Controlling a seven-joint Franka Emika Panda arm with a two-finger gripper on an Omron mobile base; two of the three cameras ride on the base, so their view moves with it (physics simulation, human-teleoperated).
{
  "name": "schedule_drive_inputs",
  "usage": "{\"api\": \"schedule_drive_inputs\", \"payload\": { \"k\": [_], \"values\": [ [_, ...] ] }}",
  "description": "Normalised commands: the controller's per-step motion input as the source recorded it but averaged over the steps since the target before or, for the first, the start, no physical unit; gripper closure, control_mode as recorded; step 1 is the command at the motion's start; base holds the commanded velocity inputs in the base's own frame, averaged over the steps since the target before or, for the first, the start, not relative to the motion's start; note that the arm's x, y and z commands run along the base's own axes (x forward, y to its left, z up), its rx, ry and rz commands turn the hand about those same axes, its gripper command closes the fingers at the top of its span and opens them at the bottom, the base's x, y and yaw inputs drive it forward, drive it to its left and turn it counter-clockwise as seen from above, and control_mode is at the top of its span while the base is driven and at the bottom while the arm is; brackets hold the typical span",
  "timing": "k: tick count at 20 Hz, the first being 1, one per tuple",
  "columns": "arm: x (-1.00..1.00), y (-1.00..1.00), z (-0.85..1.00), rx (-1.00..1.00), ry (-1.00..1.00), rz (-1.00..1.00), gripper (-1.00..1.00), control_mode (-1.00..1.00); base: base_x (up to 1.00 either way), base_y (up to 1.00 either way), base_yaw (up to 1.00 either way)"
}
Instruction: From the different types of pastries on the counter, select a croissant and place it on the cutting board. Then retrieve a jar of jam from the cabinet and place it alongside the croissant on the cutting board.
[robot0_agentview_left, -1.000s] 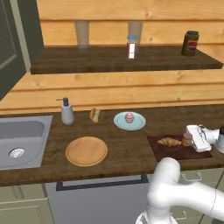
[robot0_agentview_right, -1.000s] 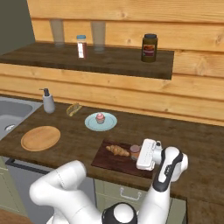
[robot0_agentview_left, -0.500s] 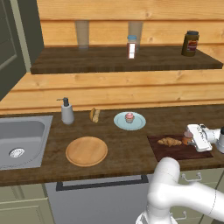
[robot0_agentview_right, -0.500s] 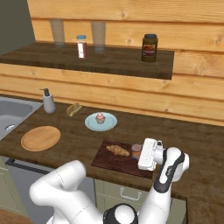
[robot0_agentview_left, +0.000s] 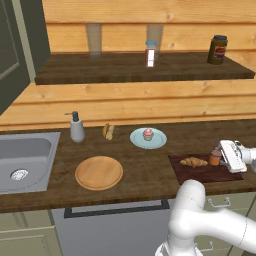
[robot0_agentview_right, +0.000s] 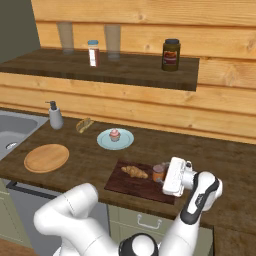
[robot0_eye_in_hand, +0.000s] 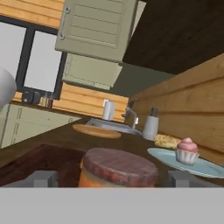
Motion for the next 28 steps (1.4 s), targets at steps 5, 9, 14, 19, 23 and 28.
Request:
{"api": "schedule_drive_inputs", "payload": {
  "k": [5, 9, 14, 19, 23, 28],
  "values": [
    [-0.32, -0.01, 0.54, 0.13, -0.06, -0.04, -1.00, -1.00, 0.00, 0.00, 0.00],
    [-0.47, 0.01, 0.85, 0.07, -0.01, -0.13, -1.00, -1.00, 0.00, 0.00, 0.00],
    [-0.50, 0.43, 0.98, 0.01, 0.02, -0.27, -1.00, -1.00, 0.00, 0.00, 0.00],
    [-0.33, 0.90, 1.00, -0.10, 0.00, -0.13, -1.00, -1.00, 0.00, 0.00, 0.00],
    [-0.45, 0.97, 0.99, -0.08, 0.14, -0.04, -1.00, -1.00, 0.00, 0.00, 0.00],
    [-0.74, 0.99, 0.71, -0.04, 0.30, -0.10, -1.00, -1.00, 0.00, 0.00, 0.00]
  ]
}}
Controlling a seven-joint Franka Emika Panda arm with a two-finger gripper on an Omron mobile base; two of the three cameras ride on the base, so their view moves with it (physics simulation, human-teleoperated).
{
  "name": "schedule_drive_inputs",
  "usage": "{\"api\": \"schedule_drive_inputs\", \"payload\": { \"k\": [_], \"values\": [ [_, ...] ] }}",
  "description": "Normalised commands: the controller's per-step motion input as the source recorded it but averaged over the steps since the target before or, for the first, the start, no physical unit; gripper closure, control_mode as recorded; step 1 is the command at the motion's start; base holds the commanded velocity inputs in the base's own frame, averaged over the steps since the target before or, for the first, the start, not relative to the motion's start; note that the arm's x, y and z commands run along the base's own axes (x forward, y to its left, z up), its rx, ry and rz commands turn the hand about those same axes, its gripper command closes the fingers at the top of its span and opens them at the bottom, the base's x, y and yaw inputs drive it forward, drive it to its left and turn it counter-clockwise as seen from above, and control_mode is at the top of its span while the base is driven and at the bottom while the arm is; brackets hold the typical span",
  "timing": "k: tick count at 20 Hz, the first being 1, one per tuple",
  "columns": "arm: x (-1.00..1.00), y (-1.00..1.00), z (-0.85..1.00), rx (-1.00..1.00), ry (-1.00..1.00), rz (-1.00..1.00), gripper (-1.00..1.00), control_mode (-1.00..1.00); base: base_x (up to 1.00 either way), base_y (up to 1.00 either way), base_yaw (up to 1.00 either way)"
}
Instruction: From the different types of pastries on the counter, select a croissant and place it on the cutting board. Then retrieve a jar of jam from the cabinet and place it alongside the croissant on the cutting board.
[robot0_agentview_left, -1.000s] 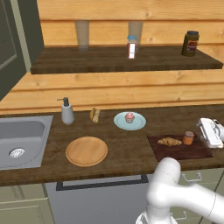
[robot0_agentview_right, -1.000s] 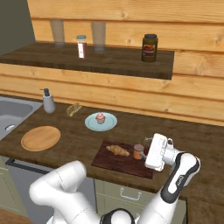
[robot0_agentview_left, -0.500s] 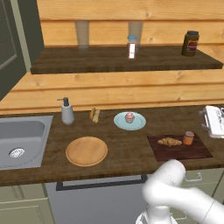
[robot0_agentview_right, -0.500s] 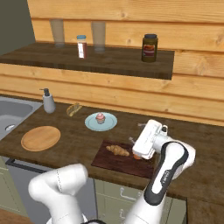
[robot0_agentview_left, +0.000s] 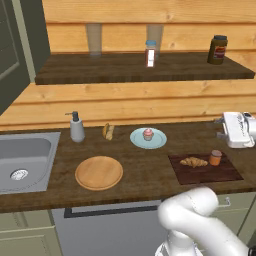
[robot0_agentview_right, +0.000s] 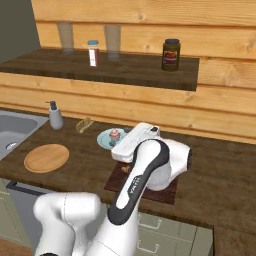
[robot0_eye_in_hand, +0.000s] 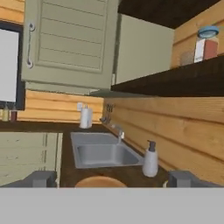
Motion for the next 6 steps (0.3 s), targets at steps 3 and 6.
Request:
{"api": "schedule_drive_inputs", "payload": {
  "k": [3, 6],
  "values": [
    [-1.00, 1.00, 0.38, 0.00, 0.32, -0.17, -1.00, -1.00, 0.00, 0.00, 0.00],
    [-1.00, 1.00, 0.34, 0.00, 0.27, -0.16, -1.00, -1.00, 0.00, 0.00, 0.00]
  ]
}}
